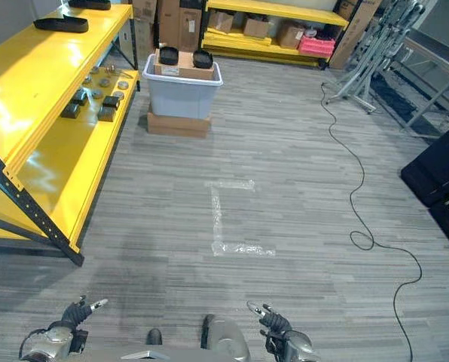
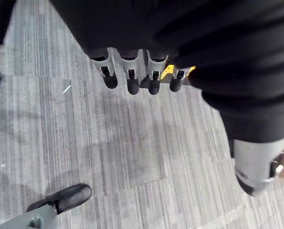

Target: Move parts from the plastic box to the shelf.

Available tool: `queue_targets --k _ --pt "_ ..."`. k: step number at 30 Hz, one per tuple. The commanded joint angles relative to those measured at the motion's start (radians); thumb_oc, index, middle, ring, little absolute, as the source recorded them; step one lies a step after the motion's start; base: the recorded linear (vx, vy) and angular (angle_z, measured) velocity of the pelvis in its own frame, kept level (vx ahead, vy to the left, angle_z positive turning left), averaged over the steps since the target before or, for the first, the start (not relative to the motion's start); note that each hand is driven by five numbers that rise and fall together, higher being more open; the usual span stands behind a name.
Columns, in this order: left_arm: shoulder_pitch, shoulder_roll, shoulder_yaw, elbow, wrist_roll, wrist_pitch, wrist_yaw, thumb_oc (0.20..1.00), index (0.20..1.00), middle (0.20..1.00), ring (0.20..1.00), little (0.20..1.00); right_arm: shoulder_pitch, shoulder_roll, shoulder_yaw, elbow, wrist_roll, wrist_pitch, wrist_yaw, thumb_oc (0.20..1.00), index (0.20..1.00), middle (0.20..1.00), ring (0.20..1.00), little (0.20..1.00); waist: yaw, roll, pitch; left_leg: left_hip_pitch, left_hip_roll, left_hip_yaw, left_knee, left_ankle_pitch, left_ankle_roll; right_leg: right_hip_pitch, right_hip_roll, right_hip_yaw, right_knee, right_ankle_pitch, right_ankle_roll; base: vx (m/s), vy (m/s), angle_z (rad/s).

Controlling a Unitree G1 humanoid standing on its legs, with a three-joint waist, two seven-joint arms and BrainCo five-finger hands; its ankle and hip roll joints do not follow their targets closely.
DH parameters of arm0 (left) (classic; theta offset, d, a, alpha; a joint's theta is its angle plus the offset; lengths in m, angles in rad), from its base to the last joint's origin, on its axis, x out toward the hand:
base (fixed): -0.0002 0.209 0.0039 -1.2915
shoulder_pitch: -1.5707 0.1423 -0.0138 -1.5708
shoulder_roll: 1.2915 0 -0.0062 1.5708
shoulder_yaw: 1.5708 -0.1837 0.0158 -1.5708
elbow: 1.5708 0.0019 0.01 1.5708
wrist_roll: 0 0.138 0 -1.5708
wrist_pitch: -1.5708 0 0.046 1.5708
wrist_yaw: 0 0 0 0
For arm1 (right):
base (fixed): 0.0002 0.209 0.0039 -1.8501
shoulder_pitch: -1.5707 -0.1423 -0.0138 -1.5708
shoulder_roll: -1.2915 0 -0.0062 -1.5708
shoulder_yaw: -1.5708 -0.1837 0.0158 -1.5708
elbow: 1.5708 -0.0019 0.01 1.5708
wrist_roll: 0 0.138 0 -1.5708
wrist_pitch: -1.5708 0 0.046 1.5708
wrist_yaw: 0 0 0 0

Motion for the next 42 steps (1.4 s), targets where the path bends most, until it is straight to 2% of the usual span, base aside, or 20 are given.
queue_targets --k 1,4,6,8,10,12,16,17,20,23,26,28,29,30,33,36,37,39,40,42 --pt "-0.039 0.017 -0.007 0.02 0.007 0.0 -0.01 1.0 1.0 1.0 1.0 1.0 -0.021 -0.031 0.021 0.031 -0.032 -0.013 0.01 1.0 1.0 1.0 1.0 1.0 -0.041 -0.016 -0.009 0.107 -0.078 -0.055 0.01 -0.09 -0.01 -0.029 0.003 -0.006 -0.046 0.211 0.044 0.24 -0.198 -0.08" --pt "-0.03 0.01 -0.004 0.031 0.007 0.012 -0.009 1.0 1.0 1.0 1.0 1.0 -0.016 -0.025 0.028 0.03 -0.043 -0.008 0.018 1.0 1.0 1.0 1.0 1.0 -0.04 -0.01 -0.008 0.112 -0.064 -0.041 0.019 -0.09 -0.017 -0.003 0.014 -0.031 -0.073 0.161 0.013 0.19 -0.206 0.03" --pt "-0.02 -0.003 -0.002 0.045 0.003 0.012 -0.002 1.0 1.0 1.0 1.0 1.0 -0.013 -0.019 0.035 0.032 -0.051 -0.03 0.001 1.0 1.0 1.0 1.0 1.0 -0.033 -0.01 -0.019 0.097 -0.056 -0.035 0.048 -0.096 -0.022 0.053 0.03 -0.031 -0.117 0.115 -0.02 0.13 -0.186 0.02" --pt "-0.01 -0.01 0.005 0.051 -0.019 0.012 -0.001 1.0 1.0 1.0 1.0 1.0 -0.011 -0.02 0.04 0.029 -0.081 -0.069 -0.019 1.0 1.0 1.0 1.0 1.0 -0.028 -0.011 -0.024 0.085 -0.05 -0.03 0.078 -0.108 -0.026 0.086 0.035 -0.028 -0.137 0.096 -0.035 0.13 -0.18 0.15" --pt "0.0 -0.02 0.015 0.053 -0.018 0.011 -0.008 1.0 1.0 1.0 1.0 1.0 -0.012 -0.022 0.047 0.028 -0.105 -0.078 -0.032 1.0 1.0 1.0 1.0 1.0 -0.023 -0.009 -0.027 0.064 -0.038 -0.021 0.129 -0.11 -0.04 0.108 0.041 -0.024 -0.148 0.08 -0.051 0.11 -0.188 0.07" --pt "0.009 -0.038 0.007 0.05 -0.011 0.004 -0.016 1.0 1.0 1.0 1.0 1.0 -0.016 -0.031 0.056 0.022 -0.117 -0.089 -0.041 1.0 1.0 1.0 1.0 1.0 -0.013 -0.009 -0.014 -0.031 -0.001 -0.01 0.322 -0.026 -0.074 0.148 0.047 -0.013 -0.178 0.06 -0.081 0.12 -0.236 -0.14" --pt "0.013 -0.059 0.013 0.041 -0.039 0.01 -0.019 1.0 1.0 1.0 1.0 1.0 -0.019 -0.042 0.061 0.026 -0.158 -0.087 -0.04 1.0 1.0 1.0 1.0 1.0 0.004 -0.031 0.004 -0.186 0.023 -0.015 0.626 0.037 -0.098 0.186 0.03 -0.001 -0.205 0.056 -0.11 0.15 -0.178 -0.17" --pt "0.01 -0.064 0.013 0.036 -0.037 0.014 -0.021 1.0 1.0 1.0 1.0 1.0 -0.018 -0.045 0.06 0.03 -0.163 -0.085 -0.035 1.0 1.0 1.0 1.0 1.0 0.009 -0.032 0.007 -0.223 0.034 -0.007 0.65 0.039 -0.098 0.192 0.029 -0.008 -0.205 0.052 -0.113 0.16 -0.126 -0.09" --pt "0.011 -0.071 0.004 0.03 -0.002 0.015 -0.027 1.0 1.0 1.0 1.0 1.0 -0.024 -0.045 0.059 0.036 -0.165 -0.087 -0.026 1.0 1.0 1.0 1.0 1.0 0.023 -0.022 0.02 -0.246 0.029 0.01 0.576 0.044 -0.099 0.208 0.036 -0.009 -0.196 0.031 -0.111 0.17 -0.024 -0.01" --pt "0.023 -0.078 -0.002 0.035 0.008 0.005 -0.022 1.0 1.0 1.0 1.0 1.0 -0.033 -0.045 0.063 0.033 -0.16 -0.104 -0.041 1.0 1.0 1.0 1.0 1.0 0.042 -0.009 0.032 -0.256 -0.006 0.005 0.462 0.063 -0.103 0.23 0.055 0.011 -0.192 0.012 -0.104 0.21 0.039 0.03" --pt "0.047 -0.08 -0.006 0.038 -0.007 -0.03 -0.038 1.0 1.0 1.0 1.0 1.0 -0.04 -0.049 0.068 0.03 -0.147 -0.103 -0.036 1.0 1.0 1.0 1.0 1.0 0.077 0.005 0.041 -0.286 -0.05 -0.051 0.337 0.099 -0.108 0.26 0.082 0.051 -0.192 -0.008 -0.099 0.27 0.085 -0.04" --pt "0.064 -0.079 -0.004 0.033 -0.006 -0.048 -0.051 1.0 1.0 1.0 1.0 1.0 -0.038 -0.05 0.074 0.034 -0.153 -0.1 -0.022 1.0 1.0 1.0 1.0 1.0 0.099 0.014 0.048 -0.324 -0.061 -0.081 0.319 0.14 -0.119 0.278 0.097 0.069 -0.185 -0.026 -0.104 0.25 0.121 -0.34" --pt "0.065 -0.07 -0.005 0.022 0.011 -0.04 -0.054 1.0 1.0 1.0 1.0 1.0 -0.043 -0.049 0.079 0.036 -0.154 -0.1 -0.02 1.0 1.0 1.0 1.0 1.0 0.103 0.004 0.044 -0.307 -0.07 -0.07 0.304 0.077 -0.097 0.274 0.085 0.069 -0.176 -0.031 -0.101 0.19 0.129 -0.44" --pt "0.064 -0.068 -0.006 0.019 0.017 -0.038 -0.053 1.0 1.0 1.0 1.0 1.0 -0.047 -0.048 0.084 0.038 -0.156 -0.1 -0.022 1.0 1.0 1.0 1.0 1.0 0.104 0.002 0.041 -0.294 -0.073 -0.065 0.289 0.048 -0.086 0.269 0.081 0.066 -0.168 -0.033 -0.099 0.16 0.139 -0.36" --pt "0.052 -0.057 -0.014 0.025 0.047 -0.026 -0.058 1.0 1.0 1.0 1.0 1.0 -0.052 -0.033 0.093 0.04 -0.15 -0.102 -0.02 1.0 1.0 1.0 1.0 1.0 0.099 0.006 0.026 -0.234 -0.07 -0.049 0.245 -0.002 -0.061 0.248 0.078 0.032 -0.1 -0.068 -0.096 0.2 0.129 -0.29" --pt "0.031 -0.033 -0.03 0.027 0.099 -0.039 -0.065 1.0 1.0 1.0 1.0 1.0 -0.053 -0.013 0.107 0.021 -0.178 -0.127 -0.06 1.0 1.0 1.0 1.0 1.0 0.086 0.022 0.017 -0.184 -0.056 -0.031 0.227 -0.03 -0.024 0.16 0.058 -0.014 0.124 -0.052 -0.064 0.26 0.145 -0.08" --pt "0.024 -0.023 -0.038 0.024 0.088 -0.054 -0.068 1.0 1.0 1.0 1.0 1.0 -0.052 -0.005 0.112 0.017 -0.182 -0.135 -0.094 1.0 1.0 1.0 1.0 1.0 0.076 0.035 0.019 -0.151 -0.048 -0.043 0.214 -0.041 -0.01 0.088 0.041 -0.022 0.254 -0.008 -0.033 0.22 0.108 -0.38" --pt "0.021 -0.018 -0.046 0.016 0.069 -0.065 -0.068 1.0 1.0 1.0 1.0 1.0 -0.053 -0.001 0.112 0.017 -0.18 -0.155 -0.102 1.0 1.0 1.0 1.0 1.0 0.073 0.04 0.021 -0.13 -0.041 -0.037 0.203 -0.044 -0.013 0.07 0.016 -0.04 0.239 0.009 -0.024 0.27 0.001 -0.08" --pt "0.018 -0.008 -0.053 -0.001 0.042 -0.083 -0.065 1.0 1.0 1.0 1.0 1.0 -0.05 0.001 0.119 0.0 -0.197 -0.172 -0.113 1.0 1.0 1.0 1.0 1.0 0.068 0.035 0.029 -0.106 -0.036 -0.021 0.196 -0.05 -0.025 0.077 -0.019 -0.073 0.127 0.014 -0.024 0.35 -0.091 0.1" --pt "0.01 0.0 -0.048 -0.021 0.028 -0.081 -0.068 1.0 1.0 1.0 1.0 1.0 -0.043 -0.002 0.129 -0.016 -0.219 -0.179 -0.118 1.0 1.0 1.0 1.0 1.0 0.058 0.026 0.037 -0.085 -0.038 -0.018 0.198 -0.064 -0.038 0.099 -0.023 -0.089 0.01 0.02 -0.028 0.34 -0.13 0.0"
